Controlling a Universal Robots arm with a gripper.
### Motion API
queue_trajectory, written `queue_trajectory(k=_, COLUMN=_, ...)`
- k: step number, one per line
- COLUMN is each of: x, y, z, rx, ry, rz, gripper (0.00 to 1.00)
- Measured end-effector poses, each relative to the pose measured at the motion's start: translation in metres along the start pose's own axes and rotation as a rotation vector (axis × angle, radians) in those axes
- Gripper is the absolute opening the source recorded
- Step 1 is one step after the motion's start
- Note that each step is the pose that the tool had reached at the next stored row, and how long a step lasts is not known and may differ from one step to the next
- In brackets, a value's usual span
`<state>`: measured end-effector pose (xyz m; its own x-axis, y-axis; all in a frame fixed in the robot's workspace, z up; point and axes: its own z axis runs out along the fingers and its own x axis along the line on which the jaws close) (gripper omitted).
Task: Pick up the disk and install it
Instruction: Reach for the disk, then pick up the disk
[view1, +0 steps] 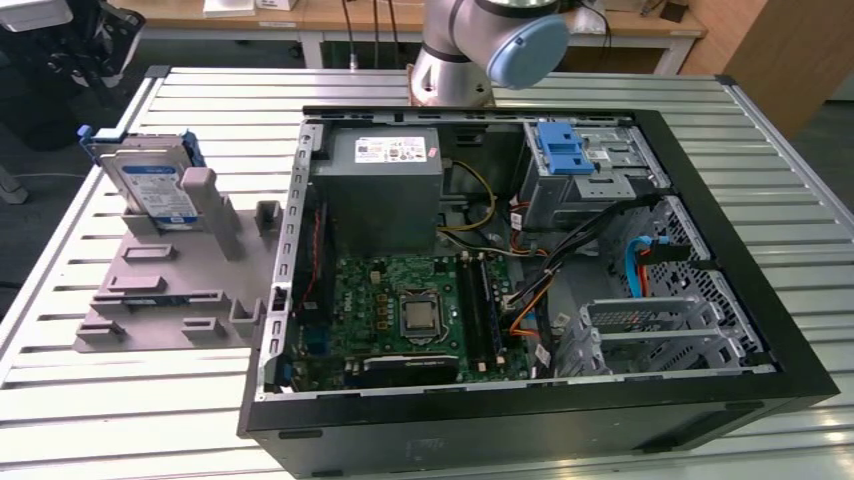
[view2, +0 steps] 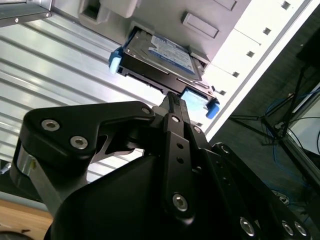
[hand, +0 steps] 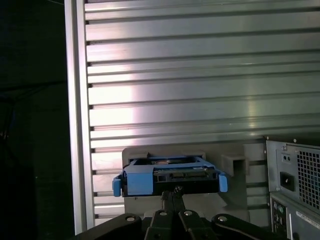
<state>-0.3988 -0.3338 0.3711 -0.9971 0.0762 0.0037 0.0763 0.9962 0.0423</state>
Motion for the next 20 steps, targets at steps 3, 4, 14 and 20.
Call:
queue_trajectory(k=3, x=0.0062, y=0.0, z=0.0002, rx=0.0, ry=0.0001, rz=0.0, gripper=0.11)
queue_trajectory(k=4, x=0.0081, y=0.0, z=0.0003, rx=0.0, ry=0.0001, rz=0.0, gripper=0.11)
queue_trajectory(k=14, x=0.0183, y=-0.0003, z=0.0007, rx=0.0, ry=0.0001, rz=0.0, gripper=0.11)
queue_trajectory(k=20, x=0.0186, y=-0.0004, z=0.0007, rx=0.0001, ry=0.0001, rz=0.0, gripper=0.11)
